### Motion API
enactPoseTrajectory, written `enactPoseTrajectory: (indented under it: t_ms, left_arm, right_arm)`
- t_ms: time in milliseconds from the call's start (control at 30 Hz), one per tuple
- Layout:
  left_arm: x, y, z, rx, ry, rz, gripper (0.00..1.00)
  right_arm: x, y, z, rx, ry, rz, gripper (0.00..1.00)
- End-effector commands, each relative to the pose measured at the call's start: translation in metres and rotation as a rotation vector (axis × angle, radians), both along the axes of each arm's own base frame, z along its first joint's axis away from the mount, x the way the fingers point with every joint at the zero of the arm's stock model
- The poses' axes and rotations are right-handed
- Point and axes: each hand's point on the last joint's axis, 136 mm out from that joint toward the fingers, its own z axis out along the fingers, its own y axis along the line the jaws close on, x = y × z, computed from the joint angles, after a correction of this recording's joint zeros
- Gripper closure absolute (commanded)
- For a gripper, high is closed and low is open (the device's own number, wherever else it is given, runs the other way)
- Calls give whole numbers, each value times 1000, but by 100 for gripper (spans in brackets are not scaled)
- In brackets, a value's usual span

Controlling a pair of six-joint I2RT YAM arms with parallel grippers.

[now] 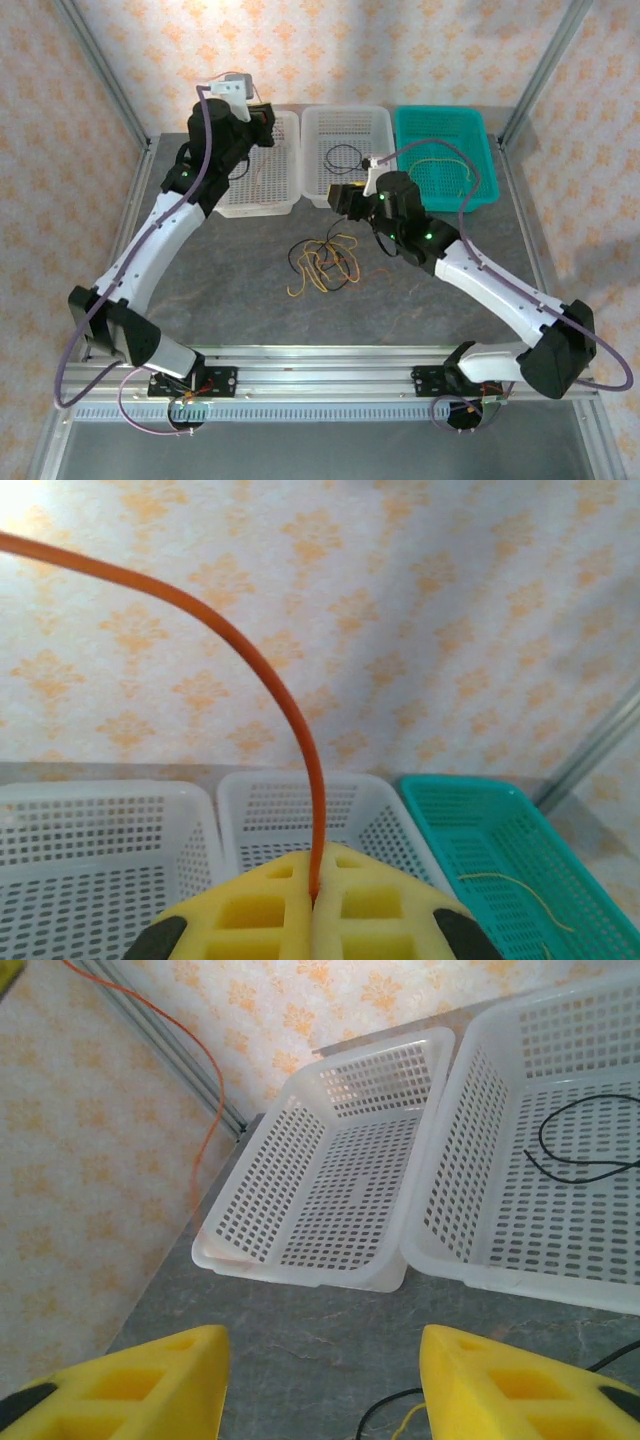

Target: Untangle the cables

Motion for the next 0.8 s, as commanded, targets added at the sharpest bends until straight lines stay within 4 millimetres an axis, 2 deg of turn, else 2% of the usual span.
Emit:
enactPoseTrajectory:
  t_ms: [0,200,267,433,467,633,767]
  left_arm:
    - [12,18,35,-80,-122,60,100]
    - [51,32,32,-77,-113,96,100]
    - [67,37,20,-73,-83,112,100]
    - [96,48,-27,-126,33,116,100]
    - [98,48,-36,-127,48,119,100]
    - [106,52,-92,-105,172,154,100]
    - [104,58,-124,-97,229,181,100]
  right_arm:
    - [-4,0,33,132,-48,-25,47]
    - [-8,-7,40,108,-48,-44,47]
    - [-9,-12,43,94,-55,-58,47]
    - [-7,-23,38,80,-56,-116,47]
    - [-12,-26,47,99,-75,-112,47]
    - [-31,-17,68,226,-148,-1,42]
    - [-33,-14,72,263,-170,19,41]
